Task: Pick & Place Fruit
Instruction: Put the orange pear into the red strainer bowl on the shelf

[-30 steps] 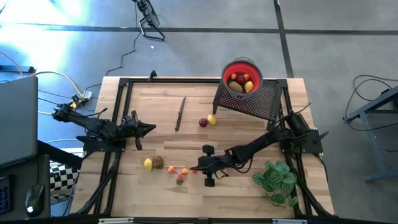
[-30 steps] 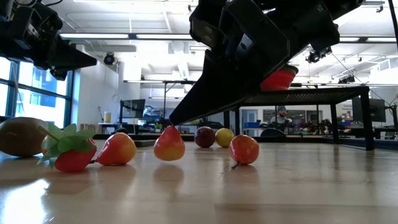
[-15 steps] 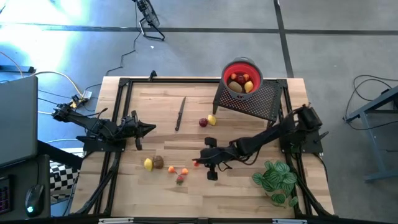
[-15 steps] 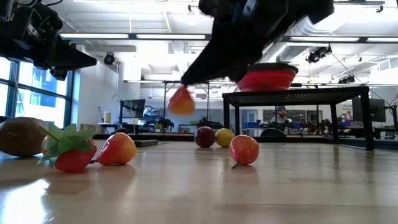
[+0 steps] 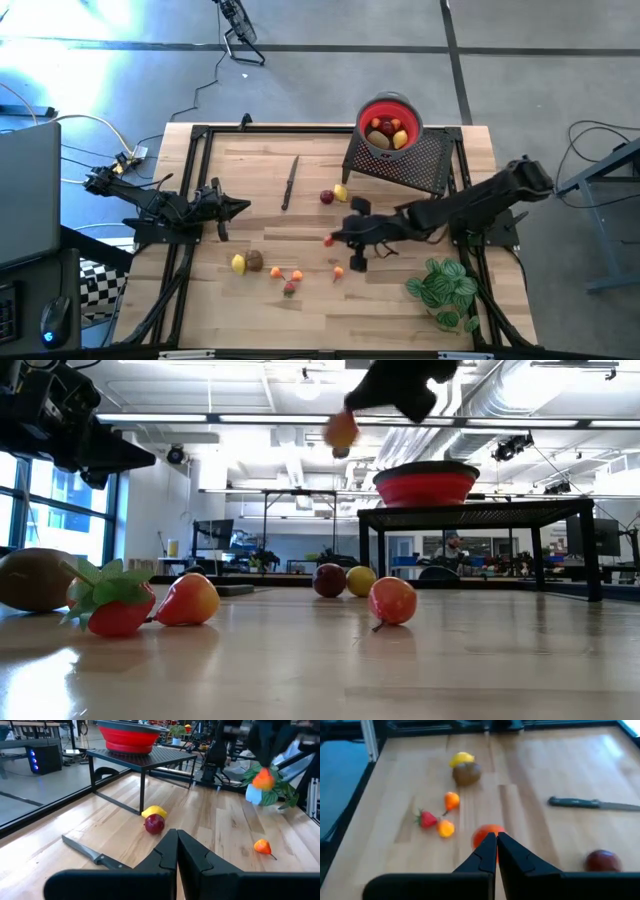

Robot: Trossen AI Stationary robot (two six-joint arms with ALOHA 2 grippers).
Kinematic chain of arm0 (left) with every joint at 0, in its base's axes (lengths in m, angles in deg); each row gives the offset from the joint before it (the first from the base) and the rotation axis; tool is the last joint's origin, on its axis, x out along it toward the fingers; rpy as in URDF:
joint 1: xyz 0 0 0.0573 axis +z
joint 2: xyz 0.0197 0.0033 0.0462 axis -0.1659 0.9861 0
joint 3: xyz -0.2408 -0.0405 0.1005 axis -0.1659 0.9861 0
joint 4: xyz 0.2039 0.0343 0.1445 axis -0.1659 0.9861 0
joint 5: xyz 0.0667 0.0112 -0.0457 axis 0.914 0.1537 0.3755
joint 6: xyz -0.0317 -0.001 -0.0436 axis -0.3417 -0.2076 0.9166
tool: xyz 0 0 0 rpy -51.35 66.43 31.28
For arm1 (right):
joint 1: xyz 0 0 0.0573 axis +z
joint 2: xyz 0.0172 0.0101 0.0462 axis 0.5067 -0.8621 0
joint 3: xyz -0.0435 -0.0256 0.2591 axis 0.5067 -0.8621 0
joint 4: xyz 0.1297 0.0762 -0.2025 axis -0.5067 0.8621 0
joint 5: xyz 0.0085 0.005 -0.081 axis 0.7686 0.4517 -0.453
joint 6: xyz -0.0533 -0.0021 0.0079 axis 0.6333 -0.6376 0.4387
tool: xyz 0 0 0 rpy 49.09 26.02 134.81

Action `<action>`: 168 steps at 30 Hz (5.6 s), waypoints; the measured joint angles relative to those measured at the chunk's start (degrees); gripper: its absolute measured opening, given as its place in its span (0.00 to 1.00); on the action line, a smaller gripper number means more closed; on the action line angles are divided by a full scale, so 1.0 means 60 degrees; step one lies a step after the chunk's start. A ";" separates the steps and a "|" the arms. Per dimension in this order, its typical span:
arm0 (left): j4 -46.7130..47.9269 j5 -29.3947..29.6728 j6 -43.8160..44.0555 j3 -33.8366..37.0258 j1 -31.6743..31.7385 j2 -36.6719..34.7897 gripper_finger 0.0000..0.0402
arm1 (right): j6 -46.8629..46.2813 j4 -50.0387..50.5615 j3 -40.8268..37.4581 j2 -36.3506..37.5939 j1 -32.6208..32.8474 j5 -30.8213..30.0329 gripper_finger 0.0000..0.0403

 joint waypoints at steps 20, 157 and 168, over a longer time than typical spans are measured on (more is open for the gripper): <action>0.0000 -0.0007 0.0000 0.0000 -0.0002 0.0000 0.00 | -0.0094 0.2435 0.0004 0.3430 -0.0078 -0.3903 0.01; -0.0042 0.0495 -0.0208 0.0004 -0.0002 -0.0004 0.00 | 0.1158 0.3245 0.0000 0.4959 -0.7003 0.1052 0.35; -0.0044 0.0495 -0.0208 0.0004 0.0001 -0.0004 0.00 | 0.1156 0.3238 0.0000 0.5051 -0.5617 0.2284 0.35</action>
